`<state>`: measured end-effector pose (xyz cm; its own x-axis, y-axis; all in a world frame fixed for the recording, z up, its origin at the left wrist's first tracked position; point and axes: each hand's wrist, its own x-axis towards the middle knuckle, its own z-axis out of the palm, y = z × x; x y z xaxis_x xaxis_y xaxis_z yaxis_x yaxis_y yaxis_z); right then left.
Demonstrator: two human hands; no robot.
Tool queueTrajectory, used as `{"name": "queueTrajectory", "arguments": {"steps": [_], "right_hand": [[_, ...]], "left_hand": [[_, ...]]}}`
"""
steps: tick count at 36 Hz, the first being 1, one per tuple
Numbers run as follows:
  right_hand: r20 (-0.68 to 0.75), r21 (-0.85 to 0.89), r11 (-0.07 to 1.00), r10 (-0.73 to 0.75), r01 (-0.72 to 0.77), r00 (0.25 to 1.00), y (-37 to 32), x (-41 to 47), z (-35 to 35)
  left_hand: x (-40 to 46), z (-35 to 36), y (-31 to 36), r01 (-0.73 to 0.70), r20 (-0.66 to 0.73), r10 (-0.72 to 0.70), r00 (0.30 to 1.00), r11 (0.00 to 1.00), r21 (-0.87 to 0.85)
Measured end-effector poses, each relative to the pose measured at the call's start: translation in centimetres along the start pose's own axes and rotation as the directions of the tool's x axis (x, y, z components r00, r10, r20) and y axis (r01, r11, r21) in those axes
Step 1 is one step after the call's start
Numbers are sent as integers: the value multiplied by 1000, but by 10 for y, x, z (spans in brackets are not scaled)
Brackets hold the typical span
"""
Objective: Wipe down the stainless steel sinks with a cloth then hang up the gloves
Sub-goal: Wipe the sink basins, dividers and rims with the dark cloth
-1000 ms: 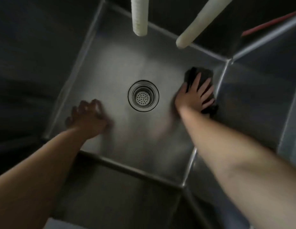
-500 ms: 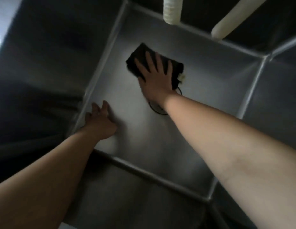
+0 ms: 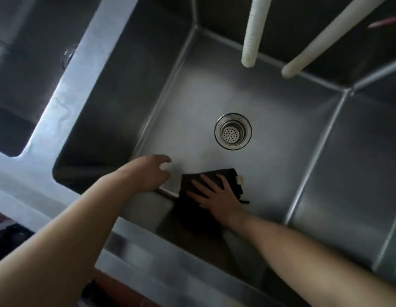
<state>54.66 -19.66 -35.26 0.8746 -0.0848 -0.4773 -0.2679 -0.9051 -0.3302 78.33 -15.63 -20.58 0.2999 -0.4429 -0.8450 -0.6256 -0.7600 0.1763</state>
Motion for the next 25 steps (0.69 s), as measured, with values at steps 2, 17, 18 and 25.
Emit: {"name": "queueTrajectory", "arguments": {"steps": [2,17,18,25], "right_hand": [[81,37,999,37,-40,996,4,-26,-2],[124,763,576,315,-294,941,-23,-157,-165],[26,770,597,322,-224,946,-27,-164,-179],[-288,849,522,338,76,896,-56,-220,-257]], "left_hand": [[-22,2,2,-42,-13,42,999,999,1],[-183,22,34,-283,-356,149,923,889,-361],[-191,23,37,-306,-373,161,914,876,-372],[-229,20,55,-634,-449,496,743,736,-238]]}}
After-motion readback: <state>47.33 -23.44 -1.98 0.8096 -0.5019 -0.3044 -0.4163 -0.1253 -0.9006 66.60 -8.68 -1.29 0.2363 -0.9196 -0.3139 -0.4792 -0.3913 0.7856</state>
